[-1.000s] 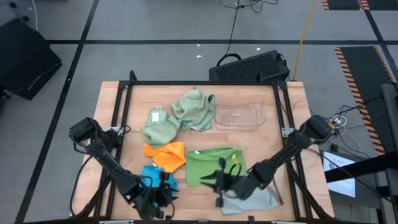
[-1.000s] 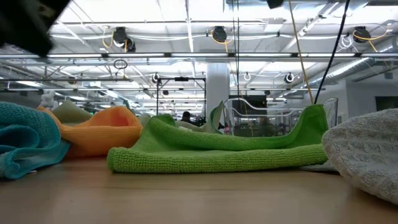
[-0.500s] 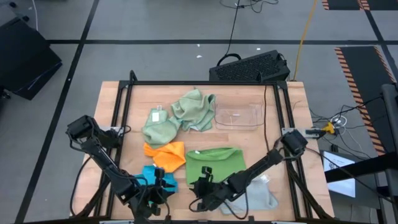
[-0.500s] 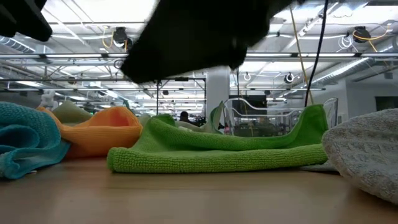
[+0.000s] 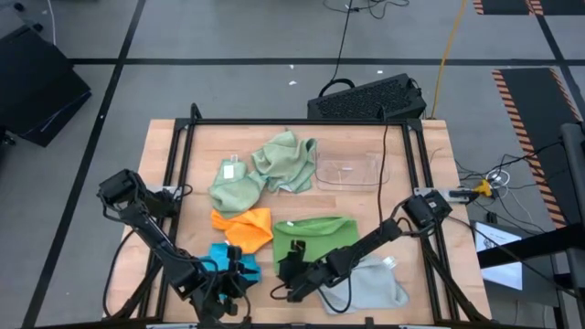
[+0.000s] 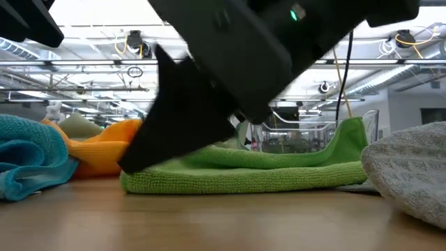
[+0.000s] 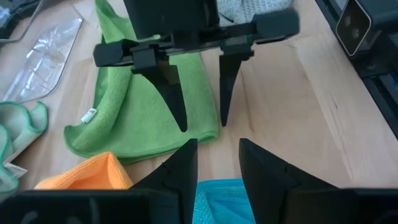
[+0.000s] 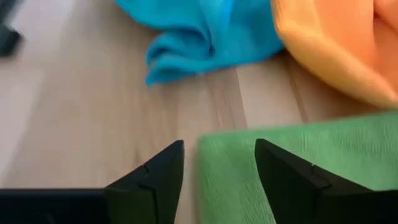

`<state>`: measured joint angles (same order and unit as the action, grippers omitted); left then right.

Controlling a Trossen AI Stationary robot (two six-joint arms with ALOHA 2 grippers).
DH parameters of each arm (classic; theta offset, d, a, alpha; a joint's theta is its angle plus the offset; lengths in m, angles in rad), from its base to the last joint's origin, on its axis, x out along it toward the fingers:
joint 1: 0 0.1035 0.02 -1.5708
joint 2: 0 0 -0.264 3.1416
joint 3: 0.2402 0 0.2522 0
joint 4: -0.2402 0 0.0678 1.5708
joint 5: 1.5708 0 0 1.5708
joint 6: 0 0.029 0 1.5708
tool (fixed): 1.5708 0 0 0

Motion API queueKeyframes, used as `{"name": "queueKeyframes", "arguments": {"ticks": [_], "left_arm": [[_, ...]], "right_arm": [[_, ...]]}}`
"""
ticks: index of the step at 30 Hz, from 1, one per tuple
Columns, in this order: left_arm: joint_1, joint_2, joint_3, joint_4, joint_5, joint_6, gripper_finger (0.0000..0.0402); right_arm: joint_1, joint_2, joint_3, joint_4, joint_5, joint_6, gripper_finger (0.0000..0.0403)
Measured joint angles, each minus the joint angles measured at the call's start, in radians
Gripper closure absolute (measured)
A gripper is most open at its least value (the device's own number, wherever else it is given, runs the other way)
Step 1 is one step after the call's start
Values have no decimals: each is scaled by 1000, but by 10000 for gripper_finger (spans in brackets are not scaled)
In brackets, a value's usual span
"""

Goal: Fold microfiber towels
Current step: Fold the green microfiber cloth

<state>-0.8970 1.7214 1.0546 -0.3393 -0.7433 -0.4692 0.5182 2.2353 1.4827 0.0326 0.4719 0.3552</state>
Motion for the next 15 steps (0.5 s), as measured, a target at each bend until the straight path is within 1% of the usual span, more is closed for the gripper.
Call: {"name": "queueKeyframes", "arguments": {"ticks": [8,10,13,15], "left_arm": [[6,0,0,0,0,40,282],[7,0,0,0,-1,49,282],[13,0,0,0,-1,65,282],[18,0,0,4,-2,71,282]], "right_arm": [[1,8,-56,80,0,21,286],[1,8,-60,79,1,43,317],[3,6,-65,75,4,44,375],[8,-7,-67,63,-9,29,394]]}}
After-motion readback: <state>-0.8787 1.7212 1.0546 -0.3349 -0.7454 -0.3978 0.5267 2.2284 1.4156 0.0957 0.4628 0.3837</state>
